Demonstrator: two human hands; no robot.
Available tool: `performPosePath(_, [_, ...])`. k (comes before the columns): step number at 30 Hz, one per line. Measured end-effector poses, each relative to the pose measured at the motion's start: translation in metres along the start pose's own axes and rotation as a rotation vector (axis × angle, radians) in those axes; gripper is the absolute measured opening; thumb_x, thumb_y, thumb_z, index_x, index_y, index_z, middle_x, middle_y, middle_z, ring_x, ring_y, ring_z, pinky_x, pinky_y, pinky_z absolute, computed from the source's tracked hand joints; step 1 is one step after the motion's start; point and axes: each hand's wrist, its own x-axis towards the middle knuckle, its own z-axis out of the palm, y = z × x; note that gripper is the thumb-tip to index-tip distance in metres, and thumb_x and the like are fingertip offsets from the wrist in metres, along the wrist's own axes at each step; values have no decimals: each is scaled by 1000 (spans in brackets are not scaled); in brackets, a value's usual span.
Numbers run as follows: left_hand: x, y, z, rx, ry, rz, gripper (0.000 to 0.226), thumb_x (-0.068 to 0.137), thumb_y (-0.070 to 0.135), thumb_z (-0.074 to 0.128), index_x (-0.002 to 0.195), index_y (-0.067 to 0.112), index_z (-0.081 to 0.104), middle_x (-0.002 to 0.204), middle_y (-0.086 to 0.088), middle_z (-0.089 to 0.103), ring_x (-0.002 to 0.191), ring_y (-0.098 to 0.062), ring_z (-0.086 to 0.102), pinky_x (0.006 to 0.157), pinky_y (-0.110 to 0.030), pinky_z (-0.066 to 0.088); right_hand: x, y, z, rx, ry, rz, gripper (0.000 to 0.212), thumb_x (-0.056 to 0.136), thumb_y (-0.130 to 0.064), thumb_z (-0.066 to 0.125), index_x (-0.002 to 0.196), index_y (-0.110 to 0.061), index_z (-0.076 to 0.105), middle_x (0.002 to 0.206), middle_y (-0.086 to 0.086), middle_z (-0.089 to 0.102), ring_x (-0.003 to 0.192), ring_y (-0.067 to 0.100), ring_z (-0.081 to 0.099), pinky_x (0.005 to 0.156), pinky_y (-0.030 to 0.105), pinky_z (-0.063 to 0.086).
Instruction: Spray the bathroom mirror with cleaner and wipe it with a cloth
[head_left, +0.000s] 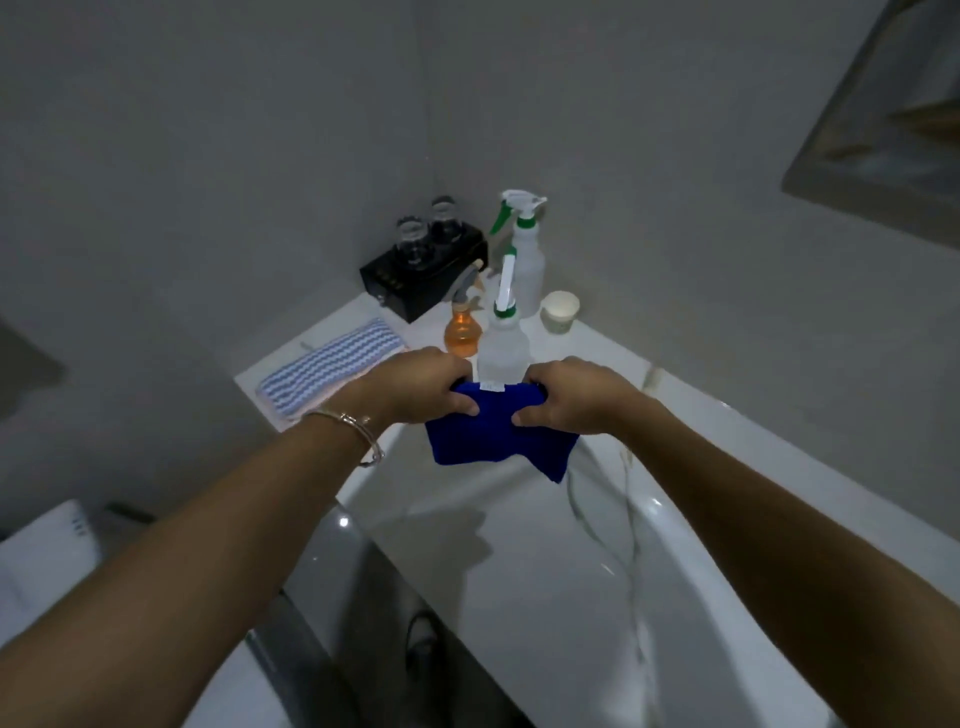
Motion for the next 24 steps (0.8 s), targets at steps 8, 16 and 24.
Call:
performPosePath(8, [43, -76, 30, -80, -115, 60, 33, 92, 34, 56, 121, 17, 57, 119, -2, 59, 104, -17, 54, 87, -26, 44, 64, -21, 45, 18, -34, 75, 38, 88, -48, 58, 115, -21, 58, 107, 0, 62, 90, 18, 57, 76, 29, 48])
performPosePath(16, [85, -163, 35, -44, -689, 42, 40, 86, 42, 64, 116, 14, 63, 108, -1, 62, 94, -17, 59, 82, -30, 50, 123, -74, 94, 248, -332, 83, 42, 88, -52, 58, 110, -16, 58, 98, -1, 57, 90, 18, 54, 65, 24, 41])
performPosePath(24, [132, -180, 97, 124, -215, 149, 49, 99, 37, 40, 144, 19, 34, 147, -9, 38, 131, -25, 38, 107, -36, 30, 151, -57, 142, 272, -50, 399, 28, 98, -27, 45, 121, -14, 53, 117, 9, 60, 102, 25, 58, 82, 34, 47])
